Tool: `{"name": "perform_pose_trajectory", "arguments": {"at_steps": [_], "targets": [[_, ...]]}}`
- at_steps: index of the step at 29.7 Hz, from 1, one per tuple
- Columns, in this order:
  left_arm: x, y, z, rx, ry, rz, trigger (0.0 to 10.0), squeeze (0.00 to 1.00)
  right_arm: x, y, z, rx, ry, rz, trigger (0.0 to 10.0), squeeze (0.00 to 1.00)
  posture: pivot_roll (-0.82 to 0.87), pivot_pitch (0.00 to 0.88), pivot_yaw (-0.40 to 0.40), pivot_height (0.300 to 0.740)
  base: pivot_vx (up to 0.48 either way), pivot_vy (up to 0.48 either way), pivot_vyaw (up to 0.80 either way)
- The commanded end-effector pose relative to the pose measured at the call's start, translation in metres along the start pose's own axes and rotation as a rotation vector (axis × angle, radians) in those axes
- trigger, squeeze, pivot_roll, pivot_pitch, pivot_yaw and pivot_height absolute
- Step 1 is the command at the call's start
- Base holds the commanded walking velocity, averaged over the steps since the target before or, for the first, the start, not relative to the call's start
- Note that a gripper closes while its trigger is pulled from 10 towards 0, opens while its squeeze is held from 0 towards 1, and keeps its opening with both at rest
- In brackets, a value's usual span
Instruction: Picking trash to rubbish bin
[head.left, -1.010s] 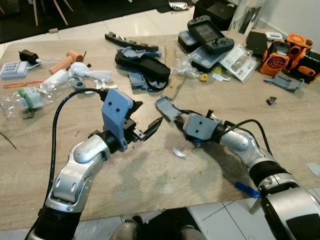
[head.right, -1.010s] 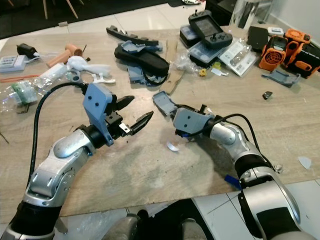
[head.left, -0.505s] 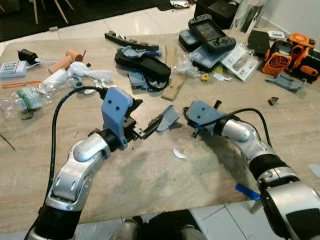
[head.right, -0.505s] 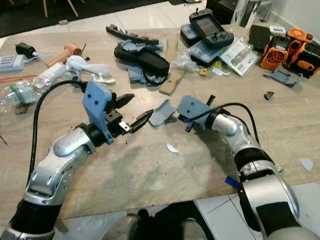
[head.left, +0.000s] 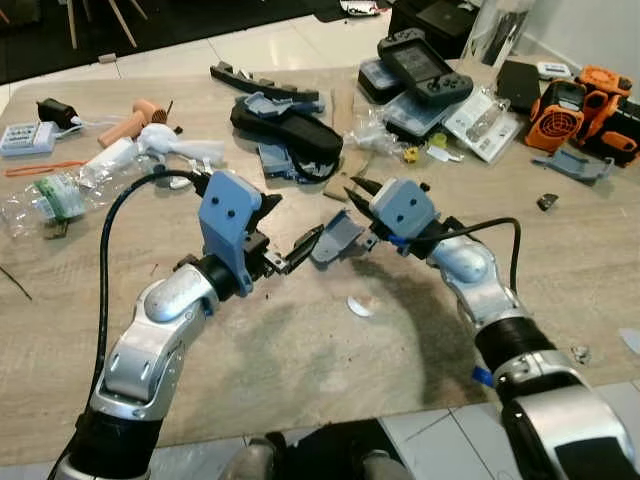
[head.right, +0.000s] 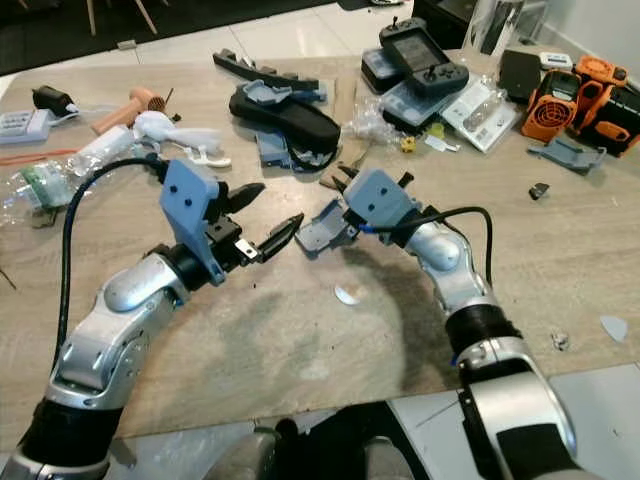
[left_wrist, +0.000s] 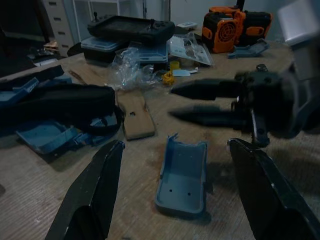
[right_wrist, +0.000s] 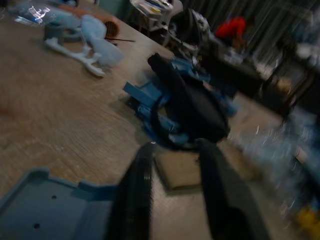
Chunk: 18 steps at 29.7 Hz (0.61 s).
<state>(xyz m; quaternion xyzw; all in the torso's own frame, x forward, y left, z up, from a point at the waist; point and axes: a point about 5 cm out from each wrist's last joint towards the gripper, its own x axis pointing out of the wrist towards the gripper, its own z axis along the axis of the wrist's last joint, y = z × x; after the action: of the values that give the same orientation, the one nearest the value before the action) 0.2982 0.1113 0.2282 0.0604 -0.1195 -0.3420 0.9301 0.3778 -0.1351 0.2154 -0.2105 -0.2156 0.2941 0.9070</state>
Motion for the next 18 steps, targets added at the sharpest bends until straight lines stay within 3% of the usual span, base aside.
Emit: {"name": "perform_pose_trajectory", "arguments": {"at_steps": [1,4,9,18], "targets": [[0.001,0.0,-0.003,0.001,0.008,0.006,10.0,0.0,-0.004,-0.003,-0.009,0.114,0.031,-0.049,10.0,1.0,0.06,0.231,0.046,0.74,0.0,0.0,0.0],[0.0,0.002,-0.002,0.004,0.005,0.013,10.0,0.0,-0.004,-0.007,-0.016,0.281,0.042,-0.128,10.0,1.0,0.07,0.238,0.045,0.74,0.0,0.0,0.0],[-0.001,0.001,-0.001,0.007,0.003,0.014,10.0,0.0,-0.002,-0.009,-0.02,0.397,0.062,-0.144,10.0,1.0,0.07,0.25,0.045,0.74,0.0,0.0,0.0],[-0.003,0.004,-0.001,0.008,0.003,0.036,10.0,0.0,0.009,0.005,-0.023,0.59,0.102,0.02,10.0,1.0,0.07,0.271,0.037,0.74,0.0,0.0,0.0]]}}
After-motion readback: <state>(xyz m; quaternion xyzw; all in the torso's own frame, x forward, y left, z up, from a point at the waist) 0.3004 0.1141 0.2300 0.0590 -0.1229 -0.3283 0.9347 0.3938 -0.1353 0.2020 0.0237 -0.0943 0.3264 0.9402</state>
